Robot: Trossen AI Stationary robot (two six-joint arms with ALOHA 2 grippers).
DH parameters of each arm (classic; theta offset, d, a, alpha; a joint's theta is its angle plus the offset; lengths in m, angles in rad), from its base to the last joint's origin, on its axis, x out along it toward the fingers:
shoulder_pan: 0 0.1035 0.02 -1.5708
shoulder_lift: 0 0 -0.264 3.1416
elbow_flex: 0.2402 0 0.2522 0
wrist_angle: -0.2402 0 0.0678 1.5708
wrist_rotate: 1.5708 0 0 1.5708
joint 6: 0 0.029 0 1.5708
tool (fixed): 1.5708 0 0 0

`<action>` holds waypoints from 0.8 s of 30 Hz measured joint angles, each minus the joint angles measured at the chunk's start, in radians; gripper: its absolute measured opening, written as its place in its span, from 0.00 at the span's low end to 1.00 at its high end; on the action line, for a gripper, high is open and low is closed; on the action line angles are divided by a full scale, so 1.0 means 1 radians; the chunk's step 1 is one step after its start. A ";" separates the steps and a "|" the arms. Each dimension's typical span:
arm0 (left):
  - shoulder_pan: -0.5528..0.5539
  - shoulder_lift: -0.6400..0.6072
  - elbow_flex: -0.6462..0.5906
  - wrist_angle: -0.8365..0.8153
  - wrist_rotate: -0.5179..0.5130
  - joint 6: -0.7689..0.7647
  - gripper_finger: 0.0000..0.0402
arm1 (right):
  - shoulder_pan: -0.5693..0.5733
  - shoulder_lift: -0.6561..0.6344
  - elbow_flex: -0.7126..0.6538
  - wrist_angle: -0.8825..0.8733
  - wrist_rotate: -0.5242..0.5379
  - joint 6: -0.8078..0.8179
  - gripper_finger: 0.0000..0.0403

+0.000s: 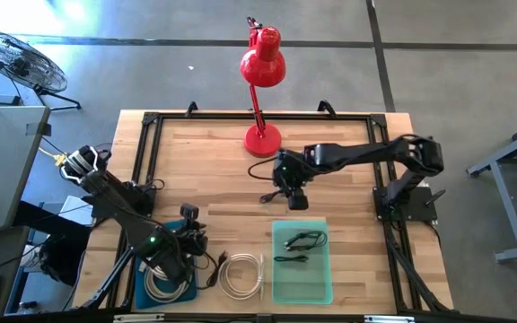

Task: Pick & Place USB Port
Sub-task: Put the black USB cable into the green bin

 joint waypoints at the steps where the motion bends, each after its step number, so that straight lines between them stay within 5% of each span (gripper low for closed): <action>1: 0.000 0.000 -0.008 0.003 0.000 -0.003 0.22 | -0.003 0.013 0.000 0.000 0.000 -0.001 0.45; 19: 0.000 0.000 -0.018 0.004 -0.042 -0.007 0.22 | -0.016 0.226 0.000 0.036 0.029 -0.039 0.45; 24: 0.000 0.000 -0.018 0.006 -0.041 -0.007 0.22 | -0.016 0.235 0.002 0.049 0.042 -0.038 0.36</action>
